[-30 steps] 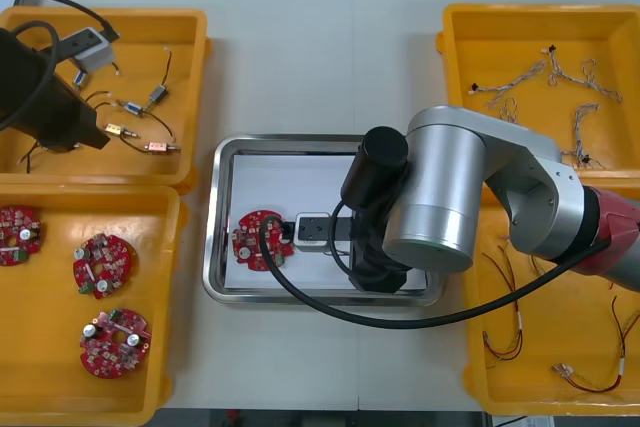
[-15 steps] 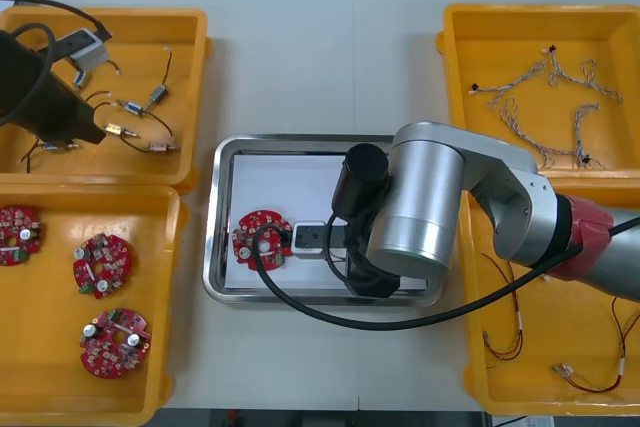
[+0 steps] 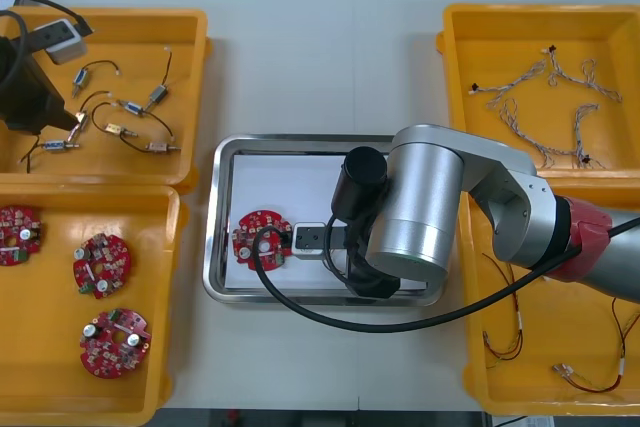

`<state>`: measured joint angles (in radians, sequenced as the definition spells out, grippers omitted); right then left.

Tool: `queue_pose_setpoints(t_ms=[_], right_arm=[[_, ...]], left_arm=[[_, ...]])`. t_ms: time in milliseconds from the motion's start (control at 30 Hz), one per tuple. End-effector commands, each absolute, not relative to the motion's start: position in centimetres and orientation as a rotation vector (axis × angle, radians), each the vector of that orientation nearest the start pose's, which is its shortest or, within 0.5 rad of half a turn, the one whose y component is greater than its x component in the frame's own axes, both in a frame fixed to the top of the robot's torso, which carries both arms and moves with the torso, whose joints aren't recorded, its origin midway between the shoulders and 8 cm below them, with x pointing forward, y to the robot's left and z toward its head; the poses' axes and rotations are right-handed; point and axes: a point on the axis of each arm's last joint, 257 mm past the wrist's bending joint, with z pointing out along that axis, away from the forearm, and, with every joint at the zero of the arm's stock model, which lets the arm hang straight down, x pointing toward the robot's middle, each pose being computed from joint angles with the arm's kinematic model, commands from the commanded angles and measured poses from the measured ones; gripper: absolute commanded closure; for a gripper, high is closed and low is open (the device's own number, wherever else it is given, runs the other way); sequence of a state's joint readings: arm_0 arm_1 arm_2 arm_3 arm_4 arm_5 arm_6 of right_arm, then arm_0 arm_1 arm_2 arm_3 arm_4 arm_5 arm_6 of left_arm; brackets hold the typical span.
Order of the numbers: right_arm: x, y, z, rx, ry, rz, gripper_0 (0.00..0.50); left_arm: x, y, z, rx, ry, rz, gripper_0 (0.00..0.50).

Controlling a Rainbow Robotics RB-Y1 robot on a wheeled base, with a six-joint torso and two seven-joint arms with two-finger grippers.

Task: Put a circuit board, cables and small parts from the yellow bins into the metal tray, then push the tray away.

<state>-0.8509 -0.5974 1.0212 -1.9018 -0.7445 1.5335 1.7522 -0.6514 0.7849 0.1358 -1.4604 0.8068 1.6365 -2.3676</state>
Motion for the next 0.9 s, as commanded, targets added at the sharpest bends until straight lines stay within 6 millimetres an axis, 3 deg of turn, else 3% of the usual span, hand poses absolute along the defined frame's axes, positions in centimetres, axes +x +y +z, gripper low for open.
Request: queue_pose_setpoints(t_ms=[33,167,467,633,900], right_arm=[[38.7,-4.1,-27.3,-1.902,2.056,-0.189,0.000],[38.5,-4.0,-26.2,-1.887,2.065,-0.150,0.000],[38.0,-5.3,-21.5,-1.861,2.084,-0.106,0.000],[38.1,-7.6,-17.9,-1.819,2.133,-0.107,0.000],[39.1,-12.4,-14.2,-1.702,2.249,-0.118,0.000]], left_arm=[[55.1,41.7,-9.1,1.209,2.212,0.365,0.000],[55.4,42.3,-9.1,1.281,2.170,0.407,0.000],[55.6,43.9,-9.1,1.321,2.162,0.472,0.000],[55.8,44.7,-9.6,1.295,2.176,0.477,0.000],[56.2,45.8,-10.4,1.259,2.198,0.485,0.000]])
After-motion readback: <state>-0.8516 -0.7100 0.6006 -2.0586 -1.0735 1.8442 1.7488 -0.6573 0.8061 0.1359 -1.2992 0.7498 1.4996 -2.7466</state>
